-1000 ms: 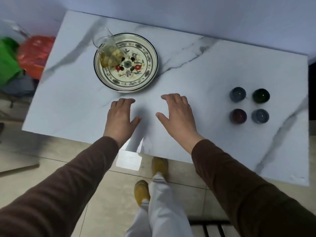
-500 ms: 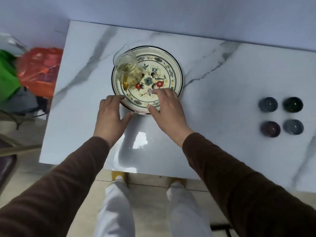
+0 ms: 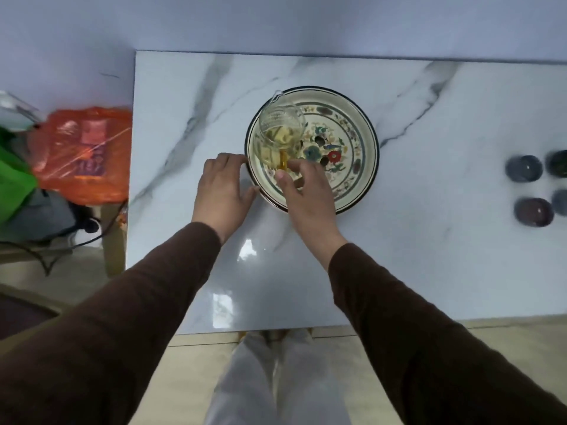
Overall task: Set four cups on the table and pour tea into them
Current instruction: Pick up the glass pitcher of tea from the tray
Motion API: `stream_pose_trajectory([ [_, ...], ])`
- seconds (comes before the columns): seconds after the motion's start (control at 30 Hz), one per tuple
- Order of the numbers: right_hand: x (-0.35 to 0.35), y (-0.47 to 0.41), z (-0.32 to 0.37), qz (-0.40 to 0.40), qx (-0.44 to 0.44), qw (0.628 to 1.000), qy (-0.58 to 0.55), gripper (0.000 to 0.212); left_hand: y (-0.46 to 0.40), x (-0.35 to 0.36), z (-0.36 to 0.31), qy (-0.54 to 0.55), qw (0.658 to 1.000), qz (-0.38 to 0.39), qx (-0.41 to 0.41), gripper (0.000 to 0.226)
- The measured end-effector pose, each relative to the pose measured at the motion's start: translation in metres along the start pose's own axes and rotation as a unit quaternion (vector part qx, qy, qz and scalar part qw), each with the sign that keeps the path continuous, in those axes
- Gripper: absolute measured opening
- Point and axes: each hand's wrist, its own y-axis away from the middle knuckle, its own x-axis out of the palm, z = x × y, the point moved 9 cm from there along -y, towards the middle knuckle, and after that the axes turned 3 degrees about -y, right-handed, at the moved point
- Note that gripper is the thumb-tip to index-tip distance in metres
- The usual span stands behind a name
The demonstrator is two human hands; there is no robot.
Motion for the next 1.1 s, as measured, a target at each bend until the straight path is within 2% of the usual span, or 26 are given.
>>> stream_pose_trajectory([
  [0.2,0.019,-0.013,-0.003,-0.026,0.041,0.994,-0.098,0.027,-0.015,0.006,0.002,-0.001,1.0,0.002,0.011,0.05],
  [0.4,0.028,-0.017,-0.006,-0.014,0.081,0.971,-0.225,0.021,-0.021,0.007,0.0,-0.018,1.0,0.001,0.014,0.049],
  [0.57,0.015,-0.011,-0.01,-0.02,0.126,0.955,-0.268,0.025,-0.019,0.003,-0.012,-0.042,0.999,0.006,0.027,0.05],
  [0.83,-0.075,0.03,-0.009,-0.076,0.077,0.971,-0.211,0.028,-0.005,0.003,-0.071,-0.055,0.995,0.038,0.08,0.05],
  [1.1,-0.179,0.099,-0.063,-0.139,0.094,0.97,-0.176,0.031,0.027,0.041,-0.178,-0.086,0.981,0.065,0.159,0.05],
])
